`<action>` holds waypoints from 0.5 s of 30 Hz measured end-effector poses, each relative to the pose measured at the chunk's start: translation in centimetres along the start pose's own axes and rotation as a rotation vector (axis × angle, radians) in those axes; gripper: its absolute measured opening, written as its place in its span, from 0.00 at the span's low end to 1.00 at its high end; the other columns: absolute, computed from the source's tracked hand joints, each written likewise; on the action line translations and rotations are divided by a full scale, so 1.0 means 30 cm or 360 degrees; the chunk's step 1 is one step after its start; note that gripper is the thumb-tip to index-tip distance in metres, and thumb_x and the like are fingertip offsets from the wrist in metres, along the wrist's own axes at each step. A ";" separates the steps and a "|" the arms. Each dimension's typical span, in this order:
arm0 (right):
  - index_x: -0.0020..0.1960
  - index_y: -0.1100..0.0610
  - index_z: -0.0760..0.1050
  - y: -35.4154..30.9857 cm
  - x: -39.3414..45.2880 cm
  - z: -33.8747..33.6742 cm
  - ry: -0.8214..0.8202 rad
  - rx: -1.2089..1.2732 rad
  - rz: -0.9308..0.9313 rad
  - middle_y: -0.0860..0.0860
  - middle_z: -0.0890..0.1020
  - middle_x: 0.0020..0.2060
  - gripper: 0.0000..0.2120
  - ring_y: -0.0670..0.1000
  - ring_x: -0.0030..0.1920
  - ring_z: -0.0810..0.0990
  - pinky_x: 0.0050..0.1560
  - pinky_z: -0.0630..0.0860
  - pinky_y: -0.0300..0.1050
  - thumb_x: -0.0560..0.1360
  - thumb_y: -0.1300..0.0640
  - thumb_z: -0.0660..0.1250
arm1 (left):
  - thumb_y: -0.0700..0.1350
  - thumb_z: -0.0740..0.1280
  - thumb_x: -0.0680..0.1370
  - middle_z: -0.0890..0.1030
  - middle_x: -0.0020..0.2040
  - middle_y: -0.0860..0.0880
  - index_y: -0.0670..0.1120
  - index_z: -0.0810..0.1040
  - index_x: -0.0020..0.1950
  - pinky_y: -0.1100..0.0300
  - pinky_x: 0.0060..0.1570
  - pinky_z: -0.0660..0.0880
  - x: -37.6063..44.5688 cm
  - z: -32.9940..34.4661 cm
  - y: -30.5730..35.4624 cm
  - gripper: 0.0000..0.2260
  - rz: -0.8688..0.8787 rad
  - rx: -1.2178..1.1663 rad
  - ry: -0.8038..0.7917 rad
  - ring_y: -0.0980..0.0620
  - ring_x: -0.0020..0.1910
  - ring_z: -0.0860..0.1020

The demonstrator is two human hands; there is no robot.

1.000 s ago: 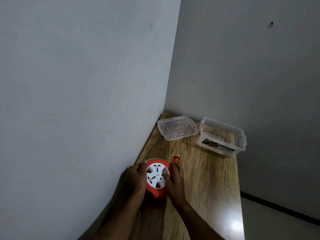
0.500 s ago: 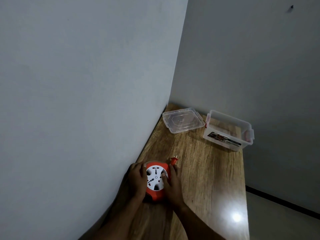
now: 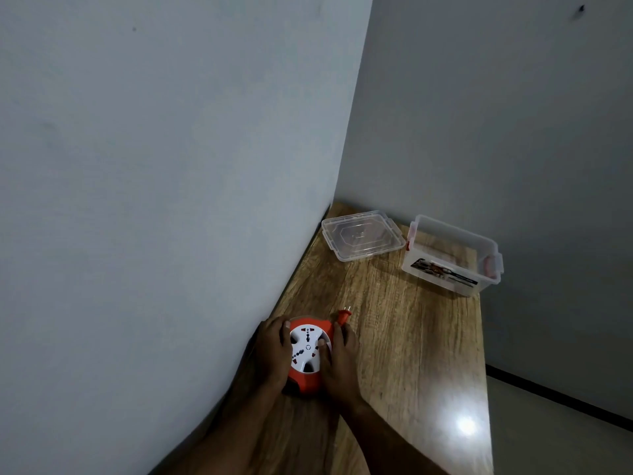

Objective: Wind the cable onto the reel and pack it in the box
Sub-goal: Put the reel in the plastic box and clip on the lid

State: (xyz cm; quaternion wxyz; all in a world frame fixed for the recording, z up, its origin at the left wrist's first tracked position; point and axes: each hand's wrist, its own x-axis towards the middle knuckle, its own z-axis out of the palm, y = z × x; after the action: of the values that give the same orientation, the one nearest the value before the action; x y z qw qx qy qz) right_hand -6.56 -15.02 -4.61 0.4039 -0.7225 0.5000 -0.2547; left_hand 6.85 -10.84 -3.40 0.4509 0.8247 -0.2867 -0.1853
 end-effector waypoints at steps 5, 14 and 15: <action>0.79 0.48 0.57 0.002 0.004 -0.013 0.0035 -0.0002 -0.0014 0.47 0.59 0.75 0.29 0.46 0.72 0.61 0.72 0.67 0.50 0.82 0.42 0.59 | 0.45 0.63 0.84 0.83 0.56 0.45 0.41 0.82 0.60 0.63 0.50 0.71 0.007 -0.007 0.018 0.11 0.0033 -0.0011 -0.0002 0.49 0.55 0.81; 0.79 0.52 0.58 -0.016 0.097 -0.191 0.0228 -0.0003 -0.0003 0.48 0.54 0.79 0.29 0.48 0.78 0.54 0.70 0.60 0.43 0.82 0.43 0.60 | 0.44 0.63 0.84 0.81 0.52 0.50 0.41 0.80 0.62 0.61 0.48 0.73 0.108 0.068 0.235 0.11 0.0233 -0.0261 -0.0050 0.51 0.54 0.80; 0.79 0.52 0.58 -0.020 0.111 -0.223 0.0262 0.0000 -0.0005 0.48 0.54 0.79 0.29 0.48 0.78 0.54 0.70 0.59 0.42 0.82 0.43 0.60 | 0.44 0.63 0.84 0.80 0.53 0.50 0.41 0.79 0.63 0.61 0.49 0.73 0.115 0.092 0.270 0.12 0.0262 -0.0287 -0.0063 0.52 0.54 0.79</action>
State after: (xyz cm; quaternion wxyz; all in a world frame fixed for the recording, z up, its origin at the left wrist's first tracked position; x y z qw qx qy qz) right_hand -10.19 -20.20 -0.58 0.3609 -0.6998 0.5306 -0.3139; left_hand 5.45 -18.28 1.87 0.5313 0.7507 -0.3443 -0.1889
